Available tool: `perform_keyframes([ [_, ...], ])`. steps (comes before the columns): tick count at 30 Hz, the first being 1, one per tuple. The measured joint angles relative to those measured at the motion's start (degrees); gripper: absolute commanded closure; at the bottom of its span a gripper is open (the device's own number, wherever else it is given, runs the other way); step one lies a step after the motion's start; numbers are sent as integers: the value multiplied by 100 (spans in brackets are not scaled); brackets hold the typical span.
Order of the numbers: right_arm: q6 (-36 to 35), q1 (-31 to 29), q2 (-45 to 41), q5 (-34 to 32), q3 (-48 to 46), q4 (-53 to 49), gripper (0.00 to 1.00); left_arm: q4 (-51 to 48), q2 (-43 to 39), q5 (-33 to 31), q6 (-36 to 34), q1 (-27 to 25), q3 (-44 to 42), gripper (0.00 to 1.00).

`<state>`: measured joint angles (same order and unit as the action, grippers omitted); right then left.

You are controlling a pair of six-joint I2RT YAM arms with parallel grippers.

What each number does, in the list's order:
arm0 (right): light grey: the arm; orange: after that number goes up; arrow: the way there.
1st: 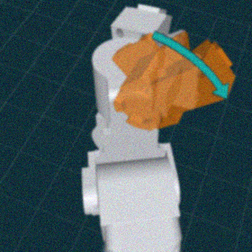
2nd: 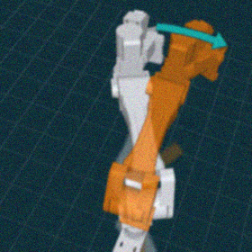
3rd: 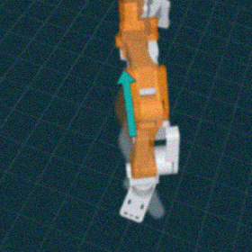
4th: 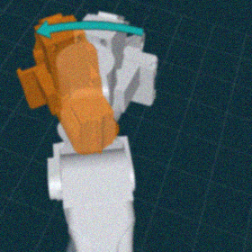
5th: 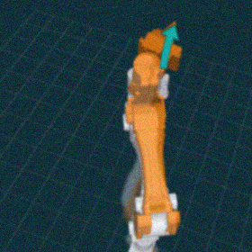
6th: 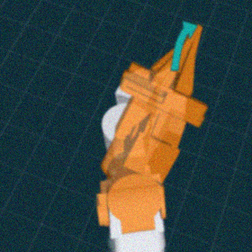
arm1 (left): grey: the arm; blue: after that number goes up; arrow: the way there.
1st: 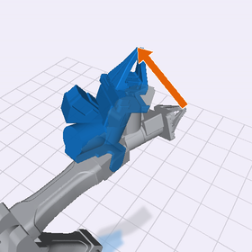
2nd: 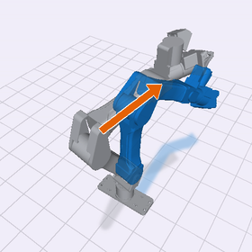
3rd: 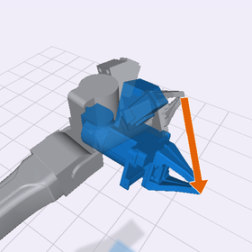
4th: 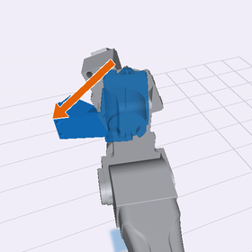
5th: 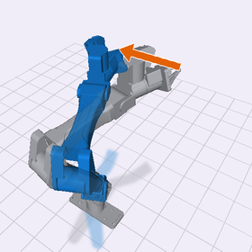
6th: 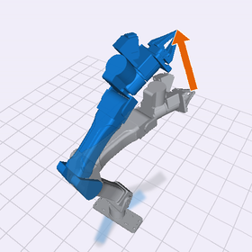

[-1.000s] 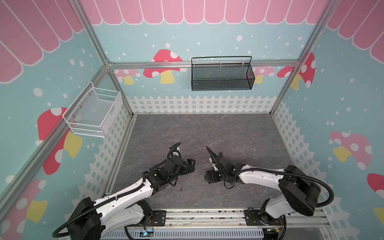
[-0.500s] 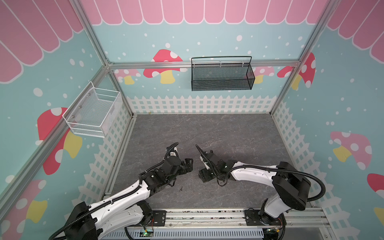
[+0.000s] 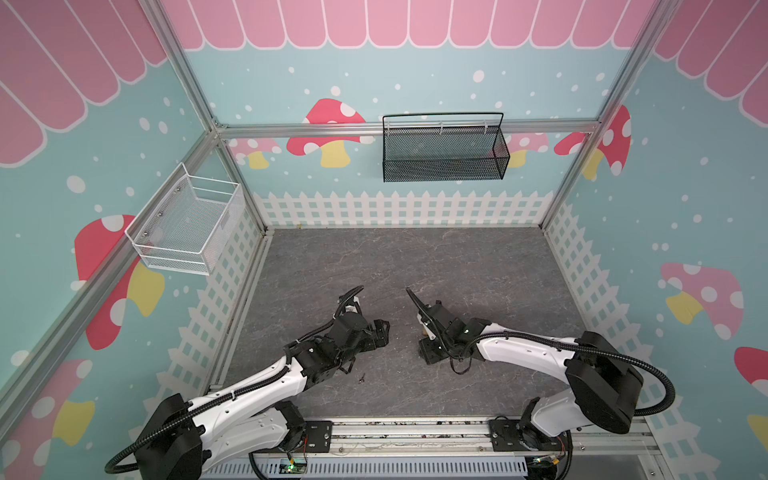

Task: Unlock with the key
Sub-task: 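Lower the right gripper over the silver key ring near the brass padlock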

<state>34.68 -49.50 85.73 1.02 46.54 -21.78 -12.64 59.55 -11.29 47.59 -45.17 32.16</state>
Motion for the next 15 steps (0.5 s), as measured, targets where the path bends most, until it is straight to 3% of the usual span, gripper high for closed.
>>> perform_keyframes([
  [15,-35,0,358,-28,87,22,59,133,24,48,22,-31,0,0],
])
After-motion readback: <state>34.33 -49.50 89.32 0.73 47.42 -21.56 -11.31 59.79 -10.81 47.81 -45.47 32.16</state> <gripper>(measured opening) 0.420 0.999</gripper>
